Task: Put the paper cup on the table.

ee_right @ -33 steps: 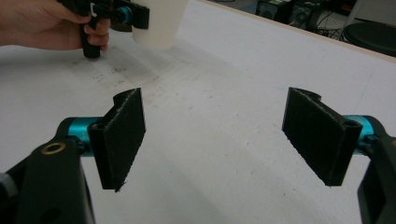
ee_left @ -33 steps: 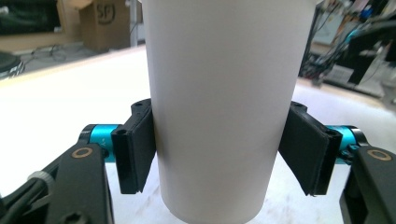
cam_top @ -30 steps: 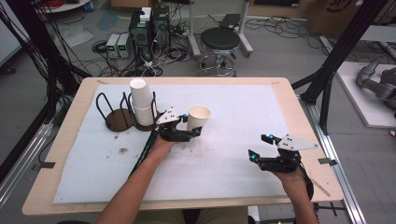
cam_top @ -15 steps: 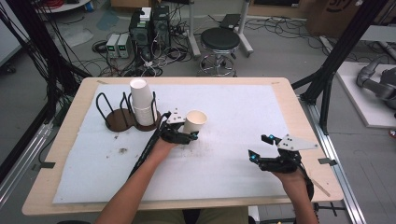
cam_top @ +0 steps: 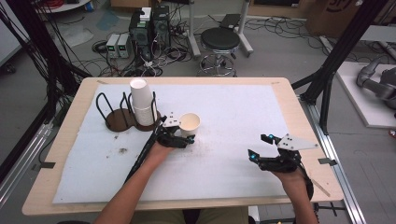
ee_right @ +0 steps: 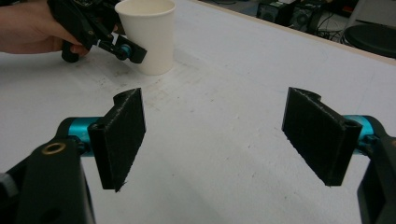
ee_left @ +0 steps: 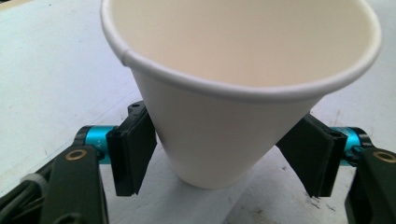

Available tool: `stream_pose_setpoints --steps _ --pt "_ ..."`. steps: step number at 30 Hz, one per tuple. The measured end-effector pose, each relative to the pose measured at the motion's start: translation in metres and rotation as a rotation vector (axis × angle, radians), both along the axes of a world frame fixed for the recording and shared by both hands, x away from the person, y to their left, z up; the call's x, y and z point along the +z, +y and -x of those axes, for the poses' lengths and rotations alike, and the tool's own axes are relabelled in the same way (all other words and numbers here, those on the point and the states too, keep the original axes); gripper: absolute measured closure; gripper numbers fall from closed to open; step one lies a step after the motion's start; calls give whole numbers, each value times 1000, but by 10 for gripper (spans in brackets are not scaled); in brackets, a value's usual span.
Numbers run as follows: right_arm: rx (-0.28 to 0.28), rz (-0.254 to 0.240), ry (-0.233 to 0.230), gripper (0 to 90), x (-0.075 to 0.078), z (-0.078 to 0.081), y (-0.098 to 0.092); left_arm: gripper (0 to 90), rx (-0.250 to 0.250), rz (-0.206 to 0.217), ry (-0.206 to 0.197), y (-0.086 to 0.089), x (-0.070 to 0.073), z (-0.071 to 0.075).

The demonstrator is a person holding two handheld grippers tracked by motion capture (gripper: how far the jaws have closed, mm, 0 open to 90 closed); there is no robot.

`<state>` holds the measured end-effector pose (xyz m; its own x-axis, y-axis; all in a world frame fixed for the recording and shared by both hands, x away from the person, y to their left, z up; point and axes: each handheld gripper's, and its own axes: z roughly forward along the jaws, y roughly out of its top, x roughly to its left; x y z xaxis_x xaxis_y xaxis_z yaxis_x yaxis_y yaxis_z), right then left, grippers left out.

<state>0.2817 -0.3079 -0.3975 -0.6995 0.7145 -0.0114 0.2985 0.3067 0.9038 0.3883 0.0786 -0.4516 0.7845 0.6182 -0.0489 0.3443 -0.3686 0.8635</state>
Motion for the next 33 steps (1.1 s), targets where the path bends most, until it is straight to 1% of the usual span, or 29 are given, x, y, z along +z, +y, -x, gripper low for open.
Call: stream_pose_setpoints --steps 1,2,3,4,5,6,9,10,15,19,21,22,25,26,30,31,33 --pt "1 -3 6 219 0 0 0 262 -1 5 1 0 0 0" --pt "0 -3 0 219 1 0 -1 240 -2 11 6 1 0 1" --pt "0 -3 0 219 1 0 -1 240 -1 17 8 2 0 1" --pt "0 -6 2 219 1 0 -1 216 4 29 19 4 0 2" --pt "-1 -4 4 219 1 0 -1 185 3 31 25 6 0 3" --pt "-1 -4 4 219 1 0 -1 185 5 34 26 8 0 5" --pt "0 -4 4 219 1 0 -2 184 14 82 17 20 1 15" --pt "0 -1 0 219 1 0 -2 184 21 105 9 24 2 18" --pt "-9 10 7 219 -1 -1 -1 185 15 196 -43 48 11 34" --pt "-20 26 16 218 -3 -2 -1 182 22 256 -94 67 19 46" --pt "-26 26 19 218 -3 -3 -2 179 30 290 -108 77 23 52" --pt "-27 28 18 218 -4 -3 -2 179 36 300 -113 81 24 55" --pt "-33 29 22 218 -4 -3 -2 180 42 304 -135 92 29 63" --pt "-35 30 25 218 -5 -3 -3 179 43 311 -145 95 31 65" --pt "-41 34 25 218 -6 -3 -4 180 34 327 -186 105 35 72" --pt "-43 33 23 218 -6 -3 -5 180 26 333 -189 108 35 73" --pt "-48 30 25 218 -6 -2 -6 180 26 348 -193 113 36 76"
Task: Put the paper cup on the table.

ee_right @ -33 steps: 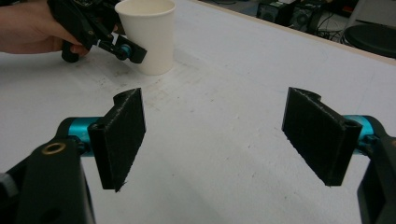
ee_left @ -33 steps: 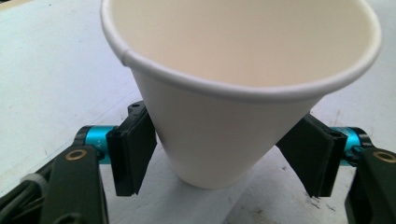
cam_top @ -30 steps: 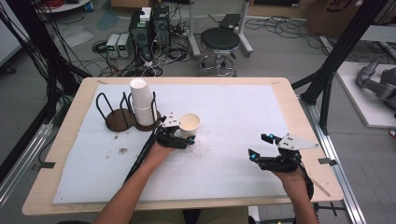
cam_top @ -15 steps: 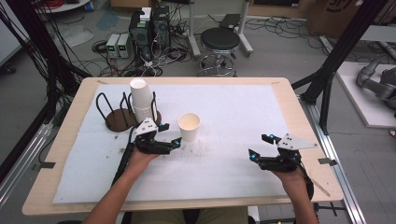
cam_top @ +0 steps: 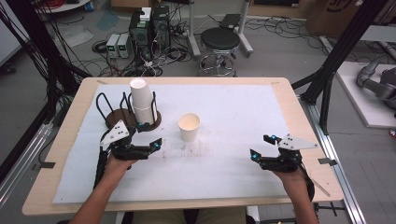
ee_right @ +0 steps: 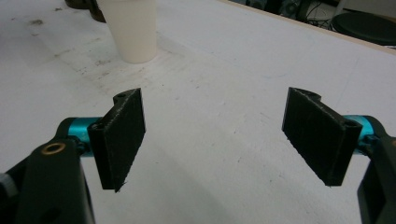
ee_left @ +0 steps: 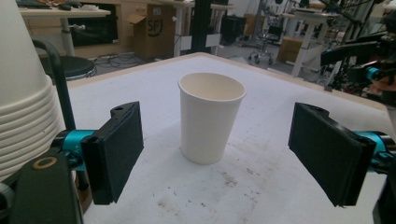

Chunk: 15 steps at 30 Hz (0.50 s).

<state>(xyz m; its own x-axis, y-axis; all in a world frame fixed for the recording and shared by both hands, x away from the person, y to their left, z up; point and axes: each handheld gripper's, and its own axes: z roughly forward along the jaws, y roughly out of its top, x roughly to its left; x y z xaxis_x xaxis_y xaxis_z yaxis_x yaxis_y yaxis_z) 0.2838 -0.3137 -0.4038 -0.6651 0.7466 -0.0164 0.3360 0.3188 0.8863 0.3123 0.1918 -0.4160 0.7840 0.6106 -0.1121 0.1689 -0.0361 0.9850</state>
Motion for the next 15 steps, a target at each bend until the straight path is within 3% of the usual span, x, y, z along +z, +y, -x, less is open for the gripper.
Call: stream_pose_setpoints --steps 4,8,15 --pt "-9 7 -9 218 0 1 -2 180 1 45 -4 9 1 5" --pt "-20 13 -14 218 1 3 -2 180 9 56 -16 15 1 10" --pt "-21 19 -15 218 2 5 1 180 13 41 -17 18 -1 15"
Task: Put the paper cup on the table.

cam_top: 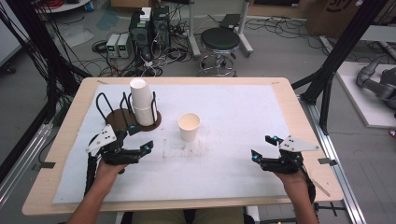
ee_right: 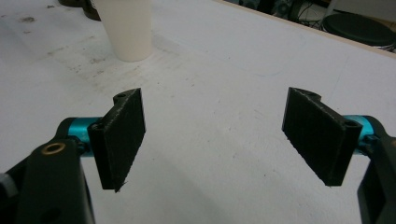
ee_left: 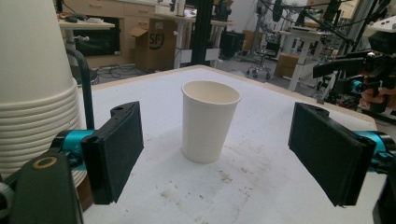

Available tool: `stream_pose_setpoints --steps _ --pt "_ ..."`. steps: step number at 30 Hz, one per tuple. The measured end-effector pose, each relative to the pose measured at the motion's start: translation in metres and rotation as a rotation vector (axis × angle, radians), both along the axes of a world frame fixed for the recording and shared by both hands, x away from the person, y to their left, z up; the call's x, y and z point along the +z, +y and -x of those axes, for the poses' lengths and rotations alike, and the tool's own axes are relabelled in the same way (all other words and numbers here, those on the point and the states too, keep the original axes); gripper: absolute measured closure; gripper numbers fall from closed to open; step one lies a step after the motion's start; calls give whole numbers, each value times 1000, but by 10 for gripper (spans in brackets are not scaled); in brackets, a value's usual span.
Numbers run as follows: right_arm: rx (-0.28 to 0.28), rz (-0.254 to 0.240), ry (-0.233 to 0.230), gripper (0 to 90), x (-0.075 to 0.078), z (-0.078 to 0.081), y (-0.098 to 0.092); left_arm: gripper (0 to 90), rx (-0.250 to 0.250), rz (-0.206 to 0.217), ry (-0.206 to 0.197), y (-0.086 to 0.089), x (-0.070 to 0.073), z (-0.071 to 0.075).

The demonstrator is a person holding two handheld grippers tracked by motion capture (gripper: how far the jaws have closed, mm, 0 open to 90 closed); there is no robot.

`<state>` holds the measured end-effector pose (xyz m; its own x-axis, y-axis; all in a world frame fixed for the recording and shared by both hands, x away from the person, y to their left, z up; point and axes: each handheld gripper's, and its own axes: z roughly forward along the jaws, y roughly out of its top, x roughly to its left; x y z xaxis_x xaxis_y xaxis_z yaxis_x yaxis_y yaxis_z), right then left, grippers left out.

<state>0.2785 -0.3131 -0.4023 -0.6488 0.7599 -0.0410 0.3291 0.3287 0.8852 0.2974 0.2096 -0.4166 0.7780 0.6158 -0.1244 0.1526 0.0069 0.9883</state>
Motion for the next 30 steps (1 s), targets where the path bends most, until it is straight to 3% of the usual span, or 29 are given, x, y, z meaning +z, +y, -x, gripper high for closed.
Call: stream_pose_setpoints --steps 30 --pt "17 -9 0 218 -1 -5 5 186 36 -7 12 6 -5 -1"
